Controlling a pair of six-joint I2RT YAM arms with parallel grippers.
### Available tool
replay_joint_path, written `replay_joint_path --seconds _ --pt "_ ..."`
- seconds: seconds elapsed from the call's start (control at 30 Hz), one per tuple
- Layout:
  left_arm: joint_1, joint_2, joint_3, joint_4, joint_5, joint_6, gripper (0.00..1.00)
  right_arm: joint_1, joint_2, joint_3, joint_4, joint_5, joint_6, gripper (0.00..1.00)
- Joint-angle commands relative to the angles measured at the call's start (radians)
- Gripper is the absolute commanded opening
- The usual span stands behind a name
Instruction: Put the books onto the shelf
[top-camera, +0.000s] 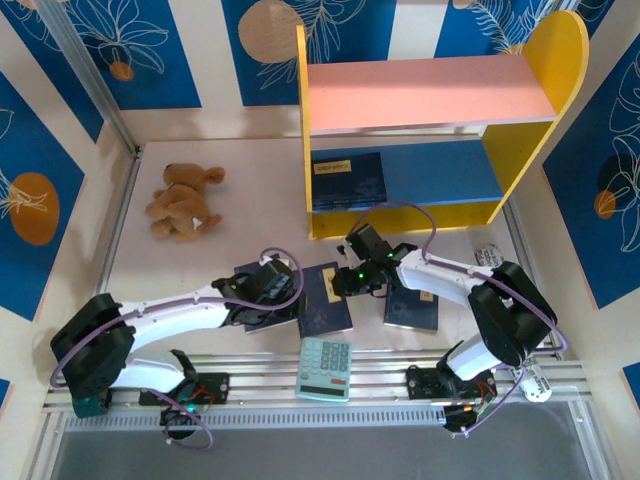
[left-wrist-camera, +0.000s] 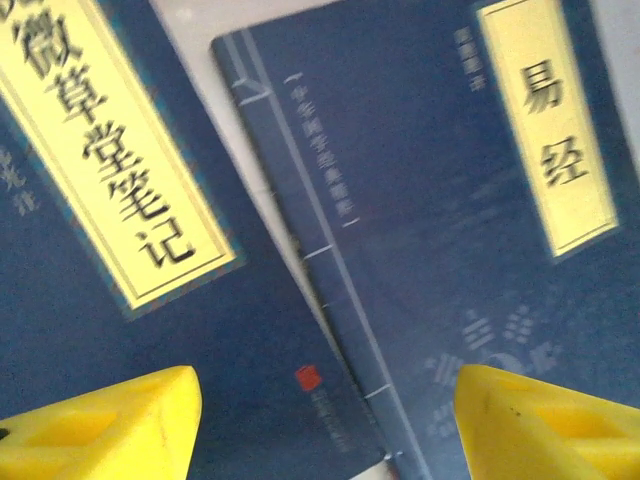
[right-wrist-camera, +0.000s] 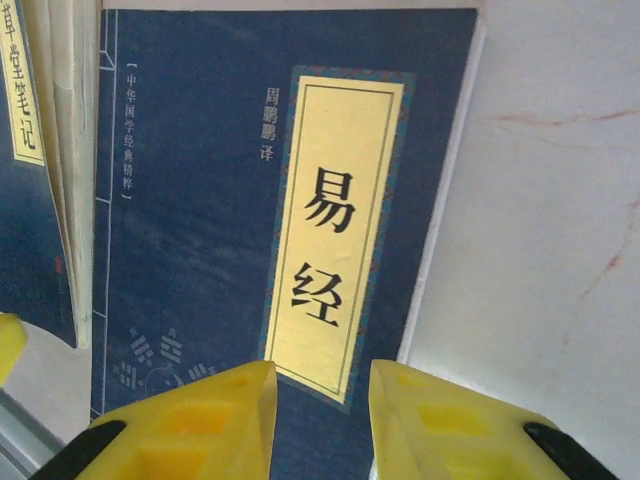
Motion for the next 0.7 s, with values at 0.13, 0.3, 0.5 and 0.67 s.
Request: replay_joint_path --seconds 0.13,0.3,0.5,0.67 --pt "0.023 0.003 -0.045 0.007 -0.033 -0.037 0.69 0.04 0.046 0.02 0.023 0.055 0.043 0.31" --pt "0.073 0.02 -0.062 0.005 -0.027 -0.014 0.69 0.054 0.066 0.028 0.018 0.07 0.049 0.31" --pt "0.109 -0.002 -0.05 -0.024 -0.028 0.017 0.69 0.078 0.056 0.051 -0.014 0.104 0.043 0.32" --pt "0.111 -0.046 -0.013 -0.093 -0.042 0.048 0.69 0.075 0.058 0.06 -0.023 0.119 0.045 0.34"
